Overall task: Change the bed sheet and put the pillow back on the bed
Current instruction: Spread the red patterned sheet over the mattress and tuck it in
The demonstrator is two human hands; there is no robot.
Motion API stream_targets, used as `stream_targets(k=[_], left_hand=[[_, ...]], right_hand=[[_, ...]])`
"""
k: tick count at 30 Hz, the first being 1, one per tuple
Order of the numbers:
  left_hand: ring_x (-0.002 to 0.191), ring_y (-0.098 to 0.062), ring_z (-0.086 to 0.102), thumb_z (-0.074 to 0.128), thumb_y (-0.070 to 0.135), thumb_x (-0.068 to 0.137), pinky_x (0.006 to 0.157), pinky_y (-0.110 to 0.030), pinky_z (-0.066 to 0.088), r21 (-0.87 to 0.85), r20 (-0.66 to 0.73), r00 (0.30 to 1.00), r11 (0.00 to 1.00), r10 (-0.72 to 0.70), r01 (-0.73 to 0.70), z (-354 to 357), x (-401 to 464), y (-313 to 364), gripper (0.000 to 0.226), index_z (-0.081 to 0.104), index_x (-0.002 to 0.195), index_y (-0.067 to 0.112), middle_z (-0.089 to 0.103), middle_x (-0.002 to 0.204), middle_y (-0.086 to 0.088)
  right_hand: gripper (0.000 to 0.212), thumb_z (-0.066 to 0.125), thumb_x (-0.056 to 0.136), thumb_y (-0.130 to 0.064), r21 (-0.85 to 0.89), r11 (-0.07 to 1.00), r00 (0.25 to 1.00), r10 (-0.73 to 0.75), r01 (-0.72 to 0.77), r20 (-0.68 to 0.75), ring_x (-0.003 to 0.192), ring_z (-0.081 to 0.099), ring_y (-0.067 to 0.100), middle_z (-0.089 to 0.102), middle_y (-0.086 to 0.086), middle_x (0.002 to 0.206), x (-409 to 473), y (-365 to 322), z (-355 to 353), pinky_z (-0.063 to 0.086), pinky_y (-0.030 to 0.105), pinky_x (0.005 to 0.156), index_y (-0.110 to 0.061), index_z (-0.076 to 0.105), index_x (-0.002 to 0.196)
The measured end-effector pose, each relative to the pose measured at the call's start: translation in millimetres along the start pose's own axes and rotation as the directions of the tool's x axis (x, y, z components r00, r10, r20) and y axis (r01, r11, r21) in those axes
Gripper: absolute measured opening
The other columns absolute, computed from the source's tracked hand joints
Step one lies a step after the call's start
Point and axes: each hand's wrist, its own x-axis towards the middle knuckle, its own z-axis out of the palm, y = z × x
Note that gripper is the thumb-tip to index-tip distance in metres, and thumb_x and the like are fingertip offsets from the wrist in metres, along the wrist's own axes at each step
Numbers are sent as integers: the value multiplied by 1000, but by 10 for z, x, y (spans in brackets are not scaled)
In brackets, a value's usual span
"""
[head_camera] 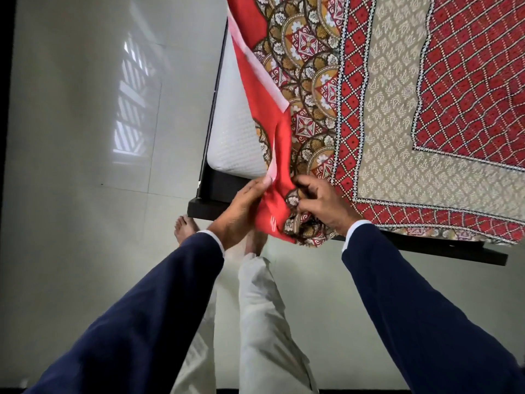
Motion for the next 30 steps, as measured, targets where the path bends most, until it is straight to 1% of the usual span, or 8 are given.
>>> stream_targets(k=[5,11,15,18,21,24,28,30], left_hand=[[107,-29,67,76,12,86,106,-47,49,233,24,998,971,-56,49,-206,-97,85,43,62,126,3,70,122,-18],[96,-30,70,75,4,84,103,-50,51,287,-64,995,954,-72,88,-519,-238,90,32,69,116,2,72,112,-22],[95,-33,70,82,10,69,93,-42,56,192,-144,989,980,-18,46,-706,-425,22,41,72,108,5,73,111,-22],[63,-23,60,77,10,62,63,-28,49,82,-261,962,995,77,-57,-899,-532,25,12,70,72,11,68,77,-13],[43,-13,36,59,-5,81,44,-22,25,122,-329,935,988,131,-95,-1091,-583,54,42,43,50,19,40,51,0],[34,-17,38,52,-11,88,39,-19,25,297,-346,925,953,159,-53,-1194,-646,99,53,40,47,21,39,44,-4],[38,-16,51,60,8,75,44,-23,35,638,-363,917,762,166,115,-1264,-602,138,23,47,56,11,51,44,1],[54,-18,61,65,17,78,52,-28,41,840,-391,881,494,267,223,-1322,-542,131,19,49,67,15,62,59,3]], right_hand=[[46,67,71,-16,-95,993,987,78,-65,141,94,65,23,69,3,95,81,-103,151,52,46,87,-27,61,115],[42,57,82,14,-128,991,962,66,-33,266,84,63,17,70,14,88,160,-266,353,52,32,82,-8,69,116],[37,54,87,8,-172,984,988,73,-49,136,89,71,20,75,5,86,247,-227,437,56,49,93,-18,70,107],[32,56,92,-2,-227,970,996,89,-82,21,88,68,13,73,-4,89,298,-178,525,57,45,90,-27,68,107],[30,55,94,-4,-265,961,996,89,-80,22,78,62,11,71,-7,89,344,-155,620,55,46,81,-26,67,109],[25,56,95,-6,-263,959,992,121,-107,39,71,58,12,71,-1,93,393,-142,685,53,38,65,-23,67,110],[22,59,98,-15,-333,934,975,181,-129,130,76,57,9,66,-2,102,448,-116,765,45,24,65,-22,66,117],[29,58,98,-16,-457,884,957,208,-95,202,96,60,12,62,0,119,478,-83,812,45,26,77,-20,62,127]])
